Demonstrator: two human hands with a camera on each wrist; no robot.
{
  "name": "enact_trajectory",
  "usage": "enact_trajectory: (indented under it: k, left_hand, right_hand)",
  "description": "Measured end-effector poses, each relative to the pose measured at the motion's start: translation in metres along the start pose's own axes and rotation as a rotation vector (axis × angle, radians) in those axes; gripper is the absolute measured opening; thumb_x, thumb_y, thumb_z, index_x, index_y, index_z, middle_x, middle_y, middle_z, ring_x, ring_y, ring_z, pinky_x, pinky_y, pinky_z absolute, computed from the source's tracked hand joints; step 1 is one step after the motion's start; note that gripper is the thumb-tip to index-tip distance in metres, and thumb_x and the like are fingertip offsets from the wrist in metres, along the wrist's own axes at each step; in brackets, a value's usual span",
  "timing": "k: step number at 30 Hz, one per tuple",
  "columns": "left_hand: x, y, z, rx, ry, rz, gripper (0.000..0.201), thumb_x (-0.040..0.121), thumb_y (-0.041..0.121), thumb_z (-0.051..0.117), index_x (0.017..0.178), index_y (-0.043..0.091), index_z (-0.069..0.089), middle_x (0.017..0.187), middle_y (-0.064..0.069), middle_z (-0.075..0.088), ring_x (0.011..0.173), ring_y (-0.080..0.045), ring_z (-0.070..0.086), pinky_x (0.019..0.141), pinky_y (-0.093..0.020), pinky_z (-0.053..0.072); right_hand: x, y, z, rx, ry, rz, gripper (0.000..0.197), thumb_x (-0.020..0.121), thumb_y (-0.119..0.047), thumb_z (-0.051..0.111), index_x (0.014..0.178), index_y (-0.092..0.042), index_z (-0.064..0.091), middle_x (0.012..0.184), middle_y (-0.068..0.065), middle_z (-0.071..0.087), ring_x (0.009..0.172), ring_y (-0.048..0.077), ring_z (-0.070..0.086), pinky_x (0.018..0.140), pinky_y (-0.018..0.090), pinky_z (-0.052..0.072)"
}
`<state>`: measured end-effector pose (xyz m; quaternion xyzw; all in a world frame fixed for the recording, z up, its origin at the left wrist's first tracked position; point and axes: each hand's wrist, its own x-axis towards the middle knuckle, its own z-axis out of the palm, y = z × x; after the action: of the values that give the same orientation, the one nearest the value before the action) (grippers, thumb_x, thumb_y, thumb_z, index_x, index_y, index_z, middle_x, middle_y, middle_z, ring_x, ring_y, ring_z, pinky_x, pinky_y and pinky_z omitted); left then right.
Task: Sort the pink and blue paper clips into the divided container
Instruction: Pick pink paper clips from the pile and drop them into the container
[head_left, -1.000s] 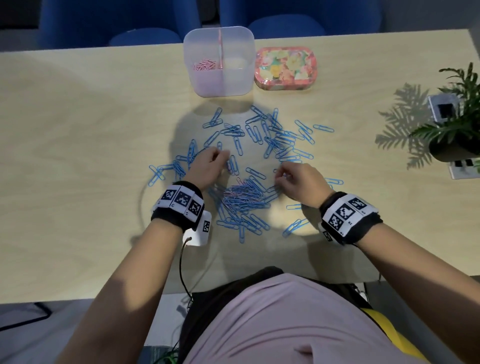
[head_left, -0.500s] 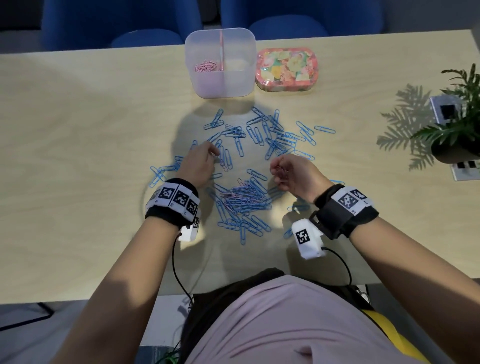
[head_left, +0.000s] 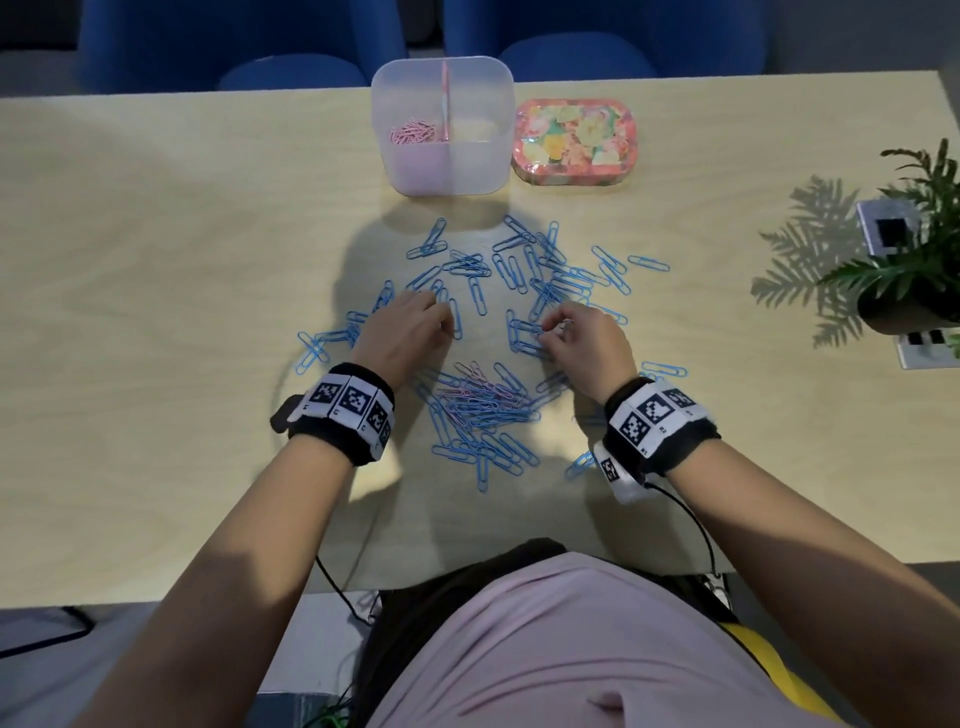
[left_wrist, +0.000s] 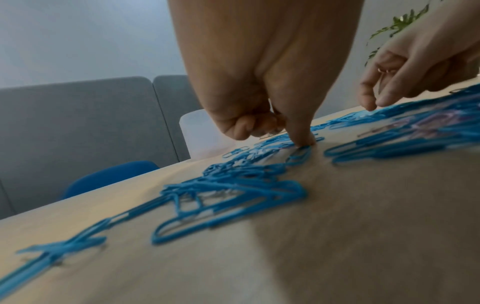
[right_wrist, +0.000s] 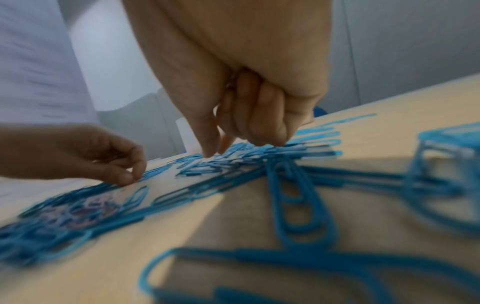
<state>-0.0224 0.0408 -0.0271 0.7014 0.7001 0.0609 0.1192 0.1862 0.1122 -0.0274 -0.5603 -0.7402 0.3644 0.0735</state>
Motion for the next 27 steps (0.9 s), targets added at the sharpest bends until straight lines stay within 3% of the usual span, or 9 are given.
enact_trajectory:
  k: [5,9,12,15,18,20,22,24,27]
  left_hand:
    - [-0.001,-0.003,-0.002,-0.064,0.018,-0.038,0.015,0.091,0.022,0.054,0.096,0.012,0.064,0.097,-0.011,0.06,0.099,-0.03,0.056,0.066,-0.04,0.046]
    - [0.0,-0.003,-0.002,-0.046,-0.01,-0.035,0.017,0.092,0.022,0.052,0.098,0.011,0.064,0.101,-0.01,0.059,0.102,-0.028,0.054,0.066,-0.038,0.043]
    - [0.0,-0.004,0.0,-0.099,0.002,-0.064,0.019,0.095,0.021,0.047,0.099,0.007,0.059,0.103,-0.01,0.056,0.098,-0.025,0.052,0.068,-0.032,0.037]
    - [-0.002,-0.005,-0.002,-0.467,0.108,-0.218,0.02,0.096,0.021,0.043,0.09,0.005,0.055,0.089,-0.01,0.053,0.082,-0.02,0.047,0.073,-0.03,0.034]
    - [-0.003,-0.003,-0.012,-0.861,0.135,-0.386,0.031,0.098,0.02,0.039,0.072,0.011,0.054,0.066,0.001,0.049,0.058,-0.007,0.045,0.058,-0.024,0.034]
    - [-0.006,-0.001,-0.014,-1.027,0.02,-0.419,0.032,0.099,0.017,0.039,0.07,0.016,0.055,0.063,0.002,0.052,0.043,0.002,0.04,0.045,-0.014,0.032]
    - [-0.008,-0.001,-0.011,-1.16,-0.082,-0.452,0.026,0.098,0.014,0.039,0.081,0.017,0.058,0.065,0.004,0.059,0.043,0.002,0.045,0.042,-0.011,0.034]
    - [-0.008,0.001,-0.008,-1.266,-0.133,-0.531,0.026,0.098,0.009,0.036,0.085,0.016,0.057,0.063,0.003,0.058,0.045,-0.001,0.049,0.043,-0.013,0.036]
    - [-0.006,0.004,-0.008,-1.354,-0.206,-0.622,0.027,0.095,0.017,0.039,0.069,0.017,0.049,0.055,0.005,0.052,0.046,-0.007,0.048,0.045,-0.019,0.036]
  right_hand:
    - [-0.015,-0.011,0.006,-0.139,-0.054,-0.087,0.012,0.083,-0.021,0.056,0.091,-0.022,0.064,0.073,-0.003,0.055,0.082,0.025,0.057,0.066,0.026,0.031]
    - [-0.014,-0.015,0.008,-0.146,-0.021,-0.013,0.019,0.084,-0.028,0.061,0.1,-0.019,0.061,0.101,0.005,0.067,0.098,0.029,0.06,0.072,0.029,0.036]
    - [-0.011,-0.014,0.003,-0.168,-0.07,-0.007,0.014,0.086,-0.028,0.059,0.093,-0.016,0.059,0.099,0.009,0.068,0.095,0.03,0.061,0.071,0.03,0.037]
    - [-0.003,-0.002,-0.009,0.073,-0.075,0.069,0.017,0.078,-0.033,0.057,0.066,-0.021,0.056,0.074,0.01,0.066,0.069,0.028,0.059,0.065,0.036,0.045]
    - [0.005,0.027,-0.026,0.232,-0.019,0.155,0.024,0.073,-0.028,0.062,0.053,-0.019,0.053,0.05,0.002,0.053,0.048,0.019,0.047,0.057,0.033,0.04]
    - [0.006,0.038,-0.038,0.141,-0.096,0.195,0.025,0.073,-0.015,0.068,0.052,-0.018,0.055,0.054,0.006,0.057,0.052,0.022,0.051,0.06,0.038,0.045]
    - [0.004,0.037,-0.045,-0.033,-0.146,0.198,0.02,0.071,-0.012,0.067,0.055,-0.021,0.057,0.069,0.008,0.064,0.067,0.026,0.059,0.073,0.038,0.05]
    - [0.001,0.026,-0.045,-0.108,-0.086,0.152,0.013,0.073,-0.014,0.064,0.066,-0.025,0.06,0.074,0.003,0.061,0.074,0.024,0.057,0.075,0.031,0.046]
    - [0.002,0.009,-0.033,-0.166,-0.072,0.031,0.008,0.078,-0.022,0.063,0.085,-0.024,0.064,0.076,-0.001,0.057,0.079,0.023,0.056,0.069,0.028,0.039]
